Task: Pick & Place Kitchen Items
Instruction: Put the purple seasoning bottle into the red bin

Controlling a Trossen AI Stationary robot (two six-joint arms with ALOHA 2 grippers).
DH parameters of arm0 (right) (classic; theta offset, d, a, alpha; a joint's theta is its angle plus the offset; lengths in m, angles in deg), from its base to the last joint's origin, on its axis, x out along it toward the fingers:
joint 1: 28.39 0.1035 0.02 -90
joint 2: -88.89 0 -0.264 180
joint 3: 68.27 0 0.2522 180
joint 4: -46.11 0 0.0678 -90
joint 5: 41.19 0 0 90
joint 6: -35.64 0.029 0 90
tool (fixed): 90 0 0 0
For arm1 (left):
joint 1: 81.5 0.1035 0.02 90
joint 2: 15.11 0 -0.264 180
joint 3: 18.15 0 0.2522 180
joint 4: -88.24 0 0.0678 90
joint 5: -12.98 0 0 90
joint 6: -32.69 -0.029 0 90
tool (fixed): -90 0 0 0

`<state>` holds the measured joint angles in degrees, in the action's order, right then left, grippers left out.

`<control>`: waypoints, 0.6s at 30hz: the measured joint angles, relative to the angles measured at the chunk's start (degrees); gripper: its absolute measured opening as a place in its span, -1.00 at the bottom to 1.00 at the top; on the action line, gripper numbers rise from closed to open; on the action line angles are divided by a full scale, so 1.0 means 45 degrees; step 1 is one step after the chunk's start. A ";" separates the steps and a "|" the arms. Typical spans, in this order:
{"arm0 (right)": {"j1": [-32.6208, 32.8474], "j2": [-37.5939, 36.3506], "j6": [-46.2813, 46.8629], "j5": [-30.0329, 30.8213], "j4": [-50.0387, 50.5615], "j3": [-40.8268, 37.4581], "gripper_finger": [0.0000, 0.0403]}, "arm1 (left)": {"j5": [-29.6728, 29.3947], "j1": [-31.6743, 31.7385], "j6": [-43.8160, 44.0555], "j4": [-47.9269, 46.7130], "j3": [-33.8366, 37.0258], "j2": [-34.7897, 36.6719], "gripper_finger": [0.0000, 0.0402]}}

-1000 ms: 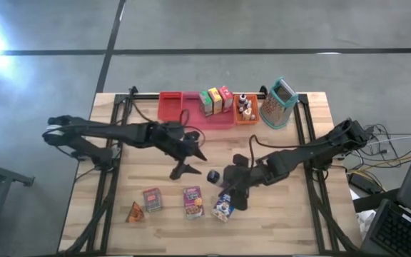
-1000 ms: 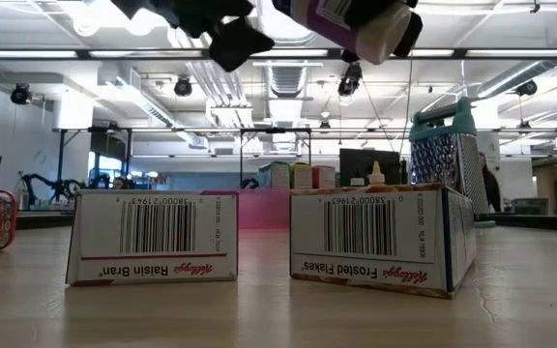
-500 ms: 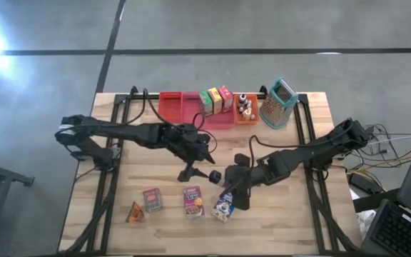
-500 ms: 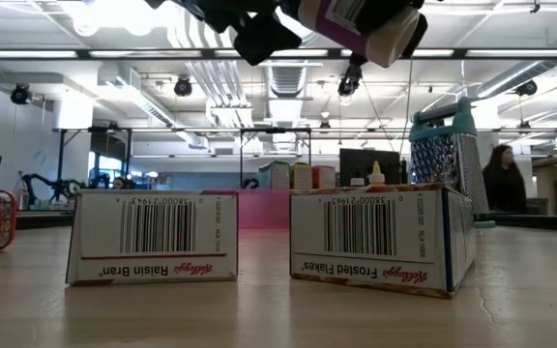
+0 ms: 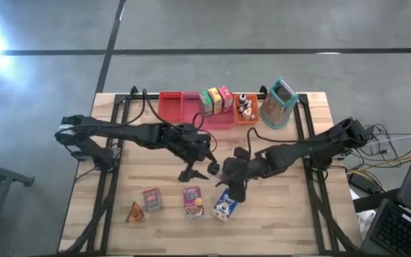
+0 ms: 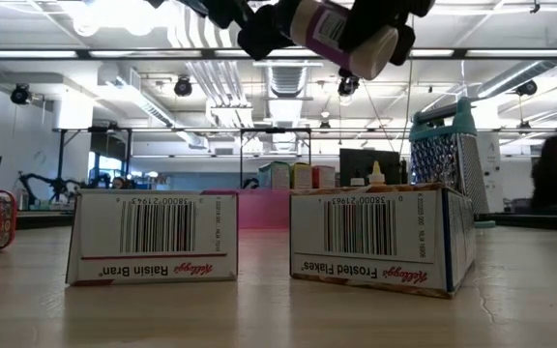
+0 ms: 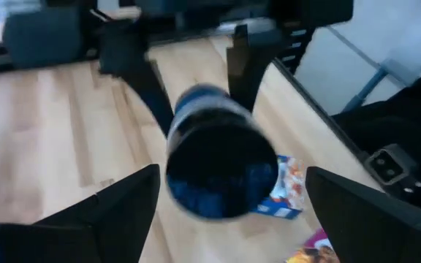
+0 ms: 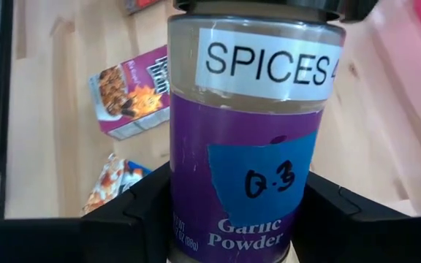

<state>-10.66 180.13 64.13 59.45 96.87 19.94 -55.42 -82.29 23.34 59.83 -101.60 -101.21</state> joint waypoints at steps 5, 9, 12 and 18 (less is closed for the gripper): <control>-0.0292 0.0000 -0.0027 -0.0002 -0.0112 0.0000 0.04 | -0.1544 -0.0091 -0.0634 0.0061 0.0000 0.0005 0.73; -0.0494 0.0000 -0.0097 -0.0010 -0.0112 0.0000 0.02 | -0.1582 -0.0105 -0.0885 0.0263 -0.0005 0.0005 0.73; -0.0572 0.0000 -0.0229 -0.0015 -0.0117 0.0000 -0.01 | -0.1583 -0.0119 -0.0917 0.0528 -0.0005 0.0008 0.73; -0.0605 0.0000 -0.0397 -0.0063 -0.0175 0.0000 0.03 | -0.1583 -0.0114 -0.0936 0.0711 -0.0010 -0.0058 0.73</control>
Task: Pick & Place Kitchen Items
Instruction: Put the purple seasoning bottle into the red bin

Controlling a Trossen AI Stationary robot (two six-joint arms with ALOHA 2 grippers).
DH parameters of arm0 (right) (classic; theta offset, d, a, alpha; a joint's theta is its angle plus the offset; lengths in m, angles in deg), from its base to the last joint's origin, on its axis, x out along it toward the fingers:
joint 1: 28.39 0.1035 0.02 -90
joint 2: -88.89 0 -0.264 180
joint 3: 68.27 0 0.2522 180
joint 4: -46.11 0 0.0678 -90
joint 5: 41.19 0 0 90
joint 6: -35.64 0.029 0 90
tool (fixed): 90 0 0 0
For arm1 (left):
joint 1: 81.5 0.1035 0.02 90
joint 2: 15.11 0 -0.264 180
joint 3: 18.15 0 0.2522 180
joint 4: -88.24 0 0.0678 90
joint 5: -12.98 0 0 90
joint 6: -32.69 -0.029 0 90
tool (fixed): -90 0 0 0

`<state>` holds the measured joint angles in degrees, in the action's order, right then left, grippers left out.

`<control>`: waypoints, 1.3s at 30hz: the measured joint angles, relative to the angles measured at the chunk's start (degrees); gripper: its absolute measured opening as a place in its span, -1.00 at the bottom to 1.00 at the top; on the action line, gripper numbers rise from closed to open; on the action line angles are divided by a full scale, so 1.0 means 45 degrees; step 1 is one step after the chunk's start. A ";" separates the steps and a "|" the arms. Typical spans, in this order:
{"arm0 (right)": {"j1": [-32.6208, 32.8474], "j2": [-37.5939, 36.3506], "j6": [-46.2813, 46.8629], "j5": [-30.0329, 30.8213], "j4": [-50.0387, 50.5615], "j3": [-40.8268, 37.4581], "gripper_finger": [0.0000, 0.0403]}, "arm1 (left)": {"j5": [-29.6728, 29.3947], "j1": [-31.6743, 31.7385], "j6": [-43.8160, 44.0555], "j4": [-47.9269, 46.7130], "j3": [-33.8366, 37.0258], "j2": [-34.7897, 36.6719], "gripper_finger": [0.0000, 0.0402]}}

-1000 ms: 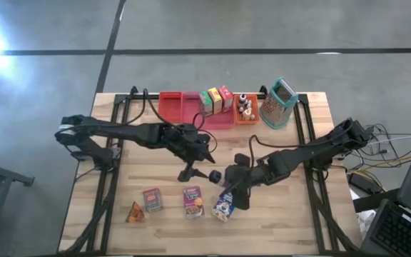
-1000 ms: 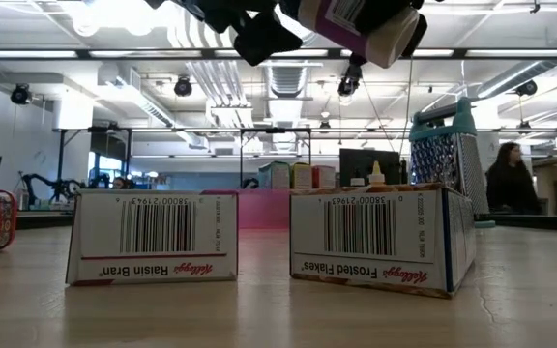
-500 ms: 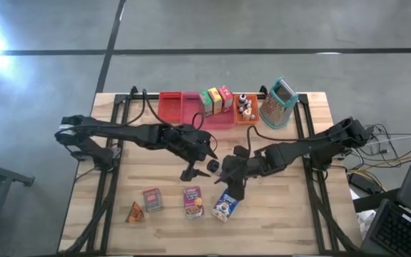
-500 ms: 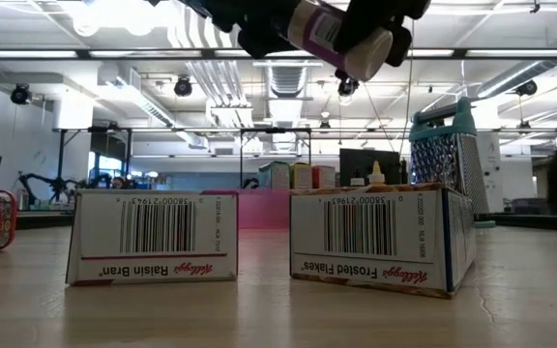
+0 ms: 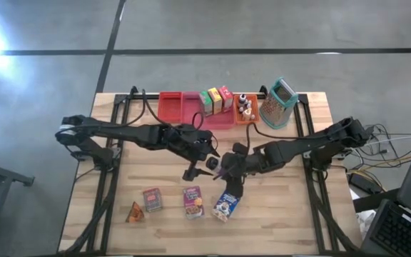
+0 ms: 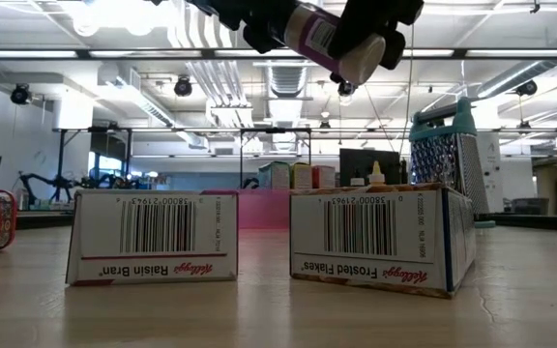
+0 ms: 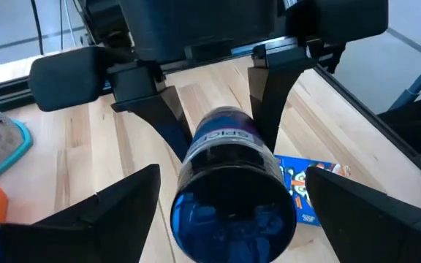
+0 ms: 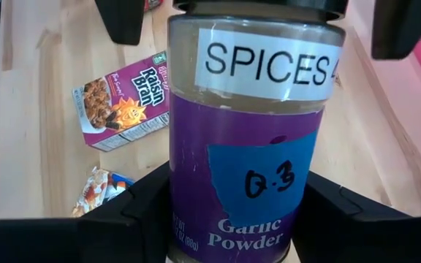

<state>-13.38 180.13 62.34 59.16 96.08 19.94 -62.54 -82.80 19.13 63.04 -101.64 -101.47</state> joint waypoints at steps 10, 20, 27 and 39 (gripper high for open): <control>-0.0190 0.0000 -0.0311 -0.0087 -0.0476 0.0000 -0.01 | -0.0002 0.0010 0.0005 0.0011 0.0000 -0.0088 0.72; -0.0186 0.0000 -0.0368 -0.0093 -0.0484 0.0000 0.04 | -0.0005 0.0019 0.0131 -0.0019 -0.0001 -0.0109 0.67; -0.0181 0.0000 -0.0370 -0.0093 -0.0515 0.0000 0.00 | -0.0037 0.0019 0.0212 -0.0024 0.0005 -0.0110 0.36; -0.0176 0.0000 -0.0394 -0.0122 -0.0510 0.0000 0.04 | -0.0063 0.0019 0.0301 0.0005 0.0078 -0.0108 0.15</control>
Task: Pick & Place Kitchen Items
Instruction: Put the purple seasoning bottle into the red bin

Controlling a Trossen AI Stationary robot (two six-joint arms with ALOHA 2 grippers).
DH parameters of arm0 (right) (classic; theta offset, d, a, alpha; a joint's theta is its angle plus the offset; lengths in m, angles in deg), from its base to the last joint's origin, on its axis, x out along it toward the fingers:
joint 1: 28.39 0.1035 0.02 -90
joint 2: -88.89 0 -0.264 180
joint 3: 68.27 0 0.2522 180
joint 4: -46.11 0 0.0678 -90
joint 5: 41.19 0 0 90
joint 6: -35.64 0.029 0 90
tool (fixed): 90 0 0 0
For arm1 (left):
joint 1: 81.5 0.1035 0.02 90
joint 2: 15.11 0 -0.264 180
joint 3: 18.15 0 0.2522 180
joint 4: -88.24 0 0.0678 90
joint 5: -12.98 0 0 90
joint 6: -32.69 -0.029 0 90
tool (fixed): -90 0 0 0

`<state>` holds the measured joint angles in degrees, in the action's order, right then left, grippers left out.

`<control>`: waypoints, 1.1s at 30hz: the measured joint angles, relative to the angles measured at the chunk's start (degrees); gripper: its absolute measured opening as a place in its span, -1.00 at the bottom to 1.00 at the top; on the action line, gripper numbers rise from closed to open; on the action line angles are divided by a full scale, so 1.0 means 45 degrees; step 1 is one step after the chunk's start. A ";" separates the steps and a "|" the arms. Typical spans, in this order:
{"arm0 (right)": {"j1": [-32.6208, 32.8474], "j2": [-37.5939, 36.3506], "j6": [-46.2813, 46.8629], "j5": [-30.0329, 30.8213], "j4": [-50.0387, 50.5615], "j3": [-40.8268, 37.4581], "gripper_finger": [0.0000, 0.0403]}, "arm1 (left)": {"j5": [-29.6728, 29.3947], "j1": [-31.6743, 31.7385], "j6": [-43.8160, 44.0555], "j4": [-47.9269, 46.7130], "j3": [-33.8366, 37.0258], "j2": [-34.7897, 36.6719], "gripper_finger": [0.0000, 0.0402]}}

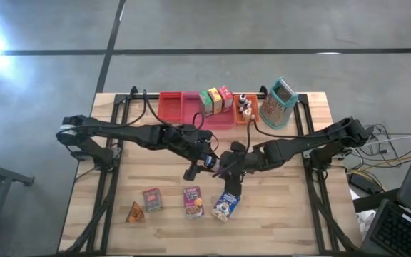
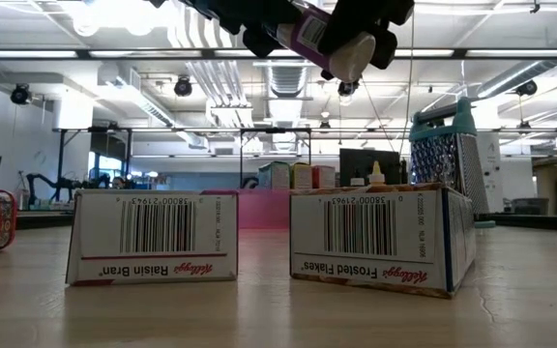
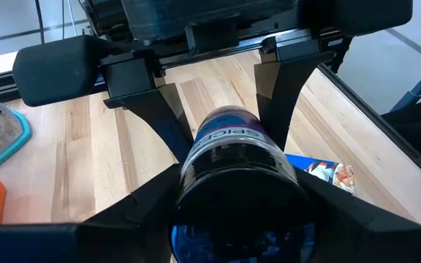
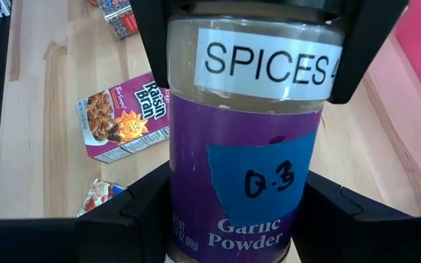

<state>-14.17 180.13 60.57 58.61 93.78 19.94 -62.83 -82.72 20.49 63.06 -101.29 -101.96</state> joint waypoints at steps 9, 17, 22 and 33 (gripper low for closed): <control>0.0000 0.0000 0.0165 0.0047 0.0035 0.0003 0.19 | -0.0018 0.0035 0.0109 -0.0362 -0.0029 0.0072 0.11; 0.0005 -0.0331 0.0493 0.0077 0.1220 0.0015 0.51 | -0.0618 0.0198 0.0821 -0.2662 -0.0019 0.0864 0.16; 0.0008 -0.0560 0.1704 0.0071 0.3370 0.0023 0.60 | -0.2273 0.0325 0.1685 -0.5431 -0.0087 0.1618 0.15; 0.0039 -0.0695 0.3355 0.0065 0.6640 0.0010 0.45 | -0.4065 0.1895 0.2752 -0.9479 -0.1056 0.2731 0.15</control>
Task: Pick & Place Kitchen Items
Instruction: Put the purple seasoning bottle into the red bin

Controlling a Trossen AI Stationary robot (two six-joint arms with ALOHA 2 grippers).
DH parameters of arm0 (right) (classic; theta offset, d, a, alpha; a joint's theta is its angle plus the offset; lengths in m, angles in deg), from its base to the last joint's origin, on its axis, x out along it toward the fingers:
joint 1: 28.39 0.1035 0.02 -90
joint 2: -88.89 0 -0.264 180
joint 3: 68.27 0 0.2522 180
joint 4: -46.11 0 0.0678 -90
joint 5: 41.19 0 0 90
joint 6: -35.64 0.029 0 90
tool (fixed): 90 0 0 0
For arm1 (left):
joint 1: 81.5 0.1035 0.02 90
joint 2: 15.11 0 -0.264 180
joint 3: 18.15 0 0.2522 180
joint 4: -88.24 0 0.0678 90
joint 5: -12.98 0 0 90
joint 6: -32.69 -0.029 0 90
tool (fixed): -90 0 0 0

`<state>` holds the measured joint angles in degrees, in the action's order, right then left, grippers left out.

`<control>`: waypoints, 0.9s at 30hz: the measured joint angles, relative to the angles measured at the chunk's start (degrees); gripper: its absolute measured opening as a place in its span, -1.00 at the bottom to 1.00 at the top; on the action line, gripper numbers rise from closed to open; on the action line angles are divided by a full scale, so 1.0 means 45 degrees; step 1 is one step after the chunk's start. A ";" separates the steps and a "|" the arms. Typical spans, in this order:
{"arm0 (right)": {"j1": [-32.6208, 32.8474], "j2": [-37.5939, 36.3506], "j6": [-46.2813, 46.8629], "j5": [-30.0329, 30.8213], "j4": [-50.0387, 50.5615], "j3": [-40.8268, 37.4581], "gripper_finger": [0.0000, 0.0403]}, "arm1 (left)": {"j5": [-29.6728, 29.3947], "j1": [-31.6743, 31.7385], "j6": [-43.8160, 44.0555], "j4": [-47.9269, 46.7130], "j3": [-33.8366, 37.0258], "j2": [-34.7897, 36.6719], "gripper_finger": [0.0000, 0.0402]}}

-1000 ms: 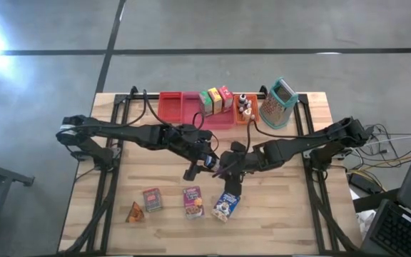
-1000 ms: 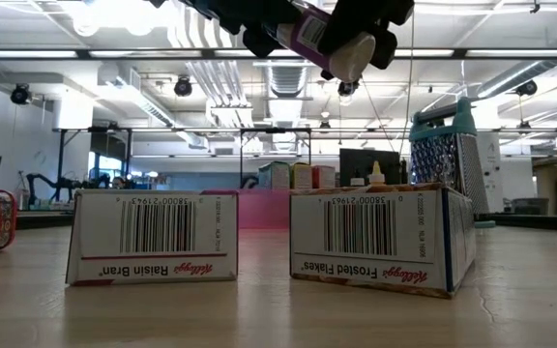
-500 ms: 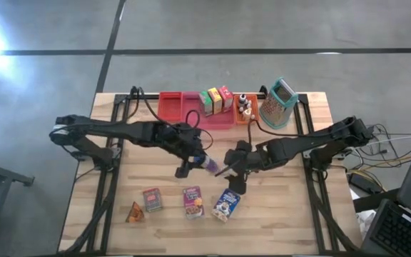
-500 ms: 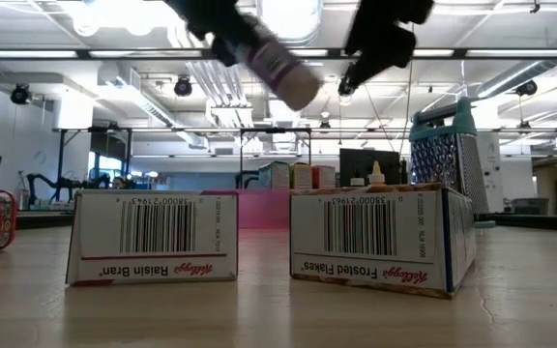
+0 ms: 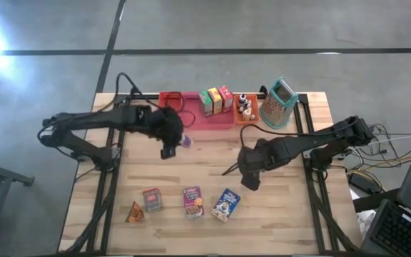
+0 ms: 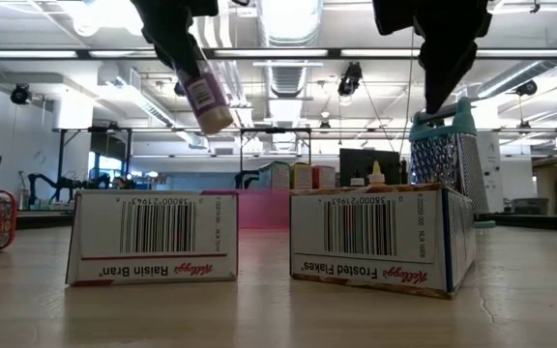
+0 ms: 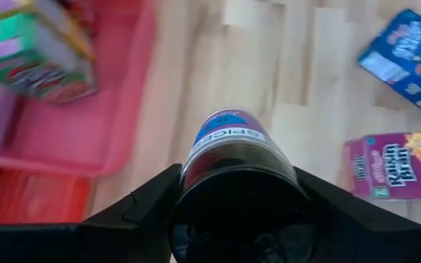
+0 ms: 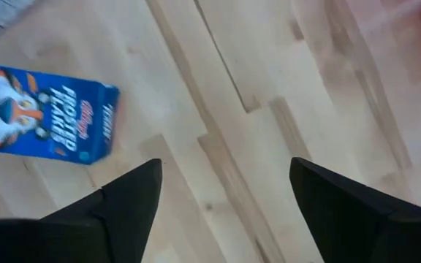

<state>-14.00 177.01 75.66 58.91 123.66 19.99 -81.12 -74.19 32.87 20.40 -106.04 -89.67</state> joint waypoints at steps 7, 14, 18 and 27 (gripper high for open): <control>-0.0005 -0.0188 -0.0018 0.0598 0.0963 -0.0007 0.28 | 0.0005 0.2124 0.0038 -0.0864 -0.0696 0.0029 0.15; -0.0039 -0.1139 0.0162 0.1407 0.1177 -0.0708 0.13 | 0.0122 0.4296 -0.0270 -0.1123 -0.0980 -0.0340 0.15; -0.0104 -0.2220 0.0763 0.1470 0.1112 -0.1768 0.07 | 0.0636 0.5278 -0.0756 -0.1166 -0.1067 -0.0844 0.15; -0.0542 -0.5344 0.1534 0.1460 -0.0582 -0.4607 -0.04 | 0.0690 0.6662 -0.1683 -0.1541 -0.2075 -0.2054 0.15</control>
<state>-16.43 152.96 82.57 65.48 121.04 -0.74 -78.02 -44.21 25.30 13.47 -115.38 -98.91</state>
